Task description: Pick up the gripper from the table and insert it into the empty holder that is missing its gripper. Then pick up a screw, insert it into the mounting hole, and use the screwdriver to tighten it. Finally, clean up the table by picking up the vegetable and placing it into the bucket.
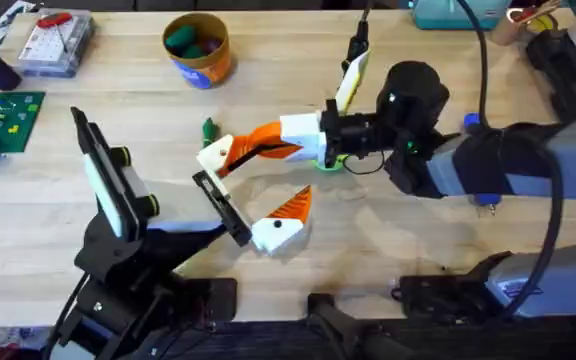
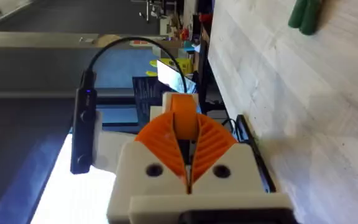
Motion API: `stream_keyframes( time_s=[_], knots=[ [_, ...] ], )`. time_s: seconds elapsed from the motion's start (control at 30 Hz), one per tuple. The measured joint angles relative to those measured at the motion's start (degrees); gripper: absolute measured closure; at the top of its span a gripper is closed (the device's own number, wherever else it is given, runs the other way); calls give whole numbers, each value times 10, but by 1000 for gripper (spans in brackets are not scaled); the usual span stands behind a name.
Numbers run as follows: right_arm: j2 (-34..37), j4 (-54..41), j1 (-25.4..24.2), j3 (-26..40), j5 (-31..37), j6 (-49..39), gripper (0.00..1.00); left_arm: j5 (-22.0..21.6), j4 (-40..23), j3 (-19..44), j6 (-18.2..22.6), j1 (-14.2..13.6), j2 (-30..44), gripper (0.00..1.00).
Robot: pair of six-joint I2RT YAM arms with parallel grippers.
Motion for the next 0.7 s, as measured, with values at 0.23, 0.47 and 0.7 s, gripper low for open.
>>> stream_keyframes(
  time_s=[0.23, 0.47, 0.7],
  knots=[
    [0, 0, 1, 0, 4, 0, 995, -2, 0, 0, 0, 0, 0, 10],
    [0, -1, -3, 2, -5, 0, 995, 1, 0, 0, 0, 0, 0, 10],
    [17, -3, -5, 22, -20, 0, 995, -8, 0, 0, 3, 1, 0, 10]
  ],
)
